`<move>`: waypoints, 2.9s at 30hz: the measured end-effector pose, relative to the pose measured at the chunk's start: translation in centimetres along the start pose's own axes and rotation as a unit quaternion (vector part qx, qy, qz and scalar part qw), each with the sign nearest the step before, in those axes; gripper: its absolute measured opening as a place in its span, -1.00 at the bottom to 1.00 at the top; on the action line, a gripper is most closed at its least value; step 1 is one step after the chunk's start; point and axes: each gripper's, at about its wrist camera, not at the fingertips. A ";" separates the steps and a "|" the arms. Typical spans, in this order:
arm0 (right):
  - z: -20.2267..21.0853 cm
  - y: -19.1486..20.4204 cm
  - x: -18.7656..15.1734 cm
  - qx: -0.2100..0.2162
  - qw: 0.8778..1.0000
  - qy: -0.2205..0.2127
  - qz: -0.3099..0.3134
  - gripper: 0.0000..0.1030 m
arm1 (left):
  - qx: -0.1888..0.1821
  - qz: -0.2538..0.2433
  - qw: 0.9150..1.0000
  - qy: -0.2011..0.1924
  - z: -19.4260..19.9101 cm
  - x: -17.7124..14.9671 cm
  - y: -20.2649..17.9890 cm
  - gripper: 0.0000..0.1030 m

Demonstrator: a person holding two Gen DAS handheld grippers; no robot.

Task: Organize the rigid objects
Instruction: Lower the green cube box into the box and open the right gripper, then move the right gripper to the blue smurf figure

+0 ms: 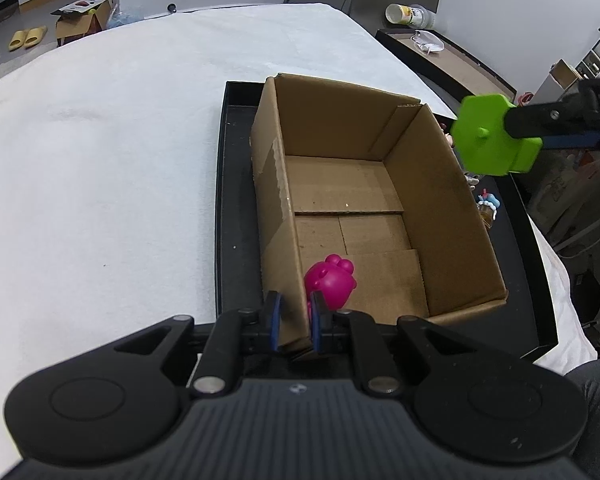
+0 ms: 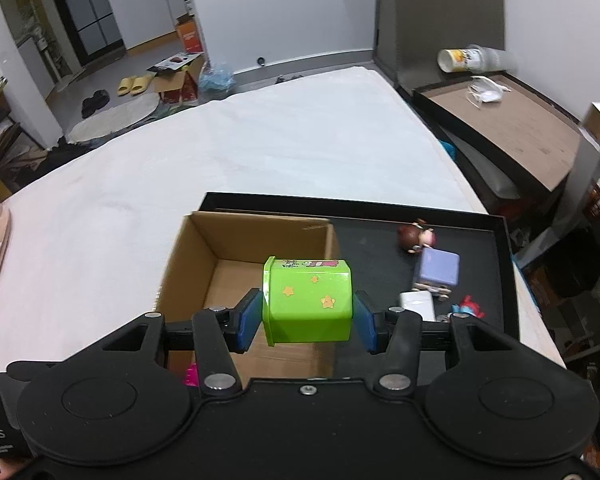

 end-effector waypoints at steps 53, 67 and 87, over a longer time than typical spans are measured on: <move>-0.2 -3.2 -1.6 -0.008 1.000 0.003 -0.025 0.30 | -0.002 0.015 1.000 -0.001 0.3 -0.1 0.5 -0.74; 0.7 -9.1 -3.4 -0.008 0.998 -0.009 -0.060 0.32 | 0.020 0.017 1.000 0.006 0.3 0.1 -0.2 -0.74; -1.2 -16.9 -5.8 0.009 0.993 -0.015 -0.113 0.32 | 0.072 0.010 0.997 0.017 0.1 0.2 -1.7 -0.73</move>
Point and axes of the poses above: each gripper's, at about its wrist camera, not at the fingertips, and z roughly against the way its jaws point, y to its left, x to its top, and after that the axes turned 12 degrees about x, right-handed
